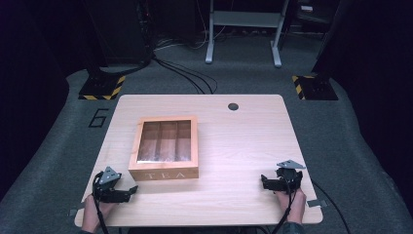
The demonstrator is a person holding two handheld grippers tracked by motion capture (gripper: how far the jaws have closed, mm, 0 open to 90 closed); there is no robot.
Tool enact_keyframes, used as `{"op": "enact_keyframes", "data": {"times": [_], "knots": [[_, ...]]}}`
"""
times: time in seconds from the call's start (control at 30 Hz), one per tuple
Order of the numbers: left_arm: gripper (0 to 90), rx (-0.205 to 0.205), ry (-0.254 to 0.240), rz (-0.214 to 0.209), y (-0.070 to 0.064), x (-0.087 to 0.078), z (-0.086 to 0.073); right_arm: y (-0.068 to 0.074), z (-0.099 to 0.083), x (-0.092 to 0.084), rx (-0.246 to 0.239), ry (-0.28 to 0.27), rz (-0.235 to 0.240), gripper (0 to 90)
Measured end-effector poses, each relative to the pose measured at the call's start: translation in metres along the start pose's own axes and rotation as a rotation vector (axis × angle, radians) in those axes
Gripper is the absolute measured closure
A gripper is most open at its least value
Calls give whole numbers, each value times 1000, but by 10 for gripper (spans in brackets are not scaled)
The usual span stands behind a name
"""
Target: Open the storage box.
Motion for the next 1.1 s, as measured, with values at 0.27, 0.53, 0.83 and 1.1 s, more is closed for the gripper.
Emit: {"op": "enact_keyframes", "data": {"times": [0.27,0.53,0.83,1.1], "knots": [[67,-3,2,6,0,2,0,0,0,0,2,-1,-1,0],[7,-8,18,1,1,3,-1,0,0,0,3,-1,-1,0],[0,-62,-26,-11,1,-6,5,0,0,0,3,-1,-1,0],[25,-70,-81,-37,-1,-20,24,0,0,0,3,-1,-2,0]]}}
Point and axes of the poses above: each handheld gripper's, and its own axes: x roughly forward along the jaws, z roughly out of its top, y roughly to its left, the point moved 10 cm from there along x, roughly forward along the jaws, and after that the axes turned 5 degrees about x, right-handed, at the moved point
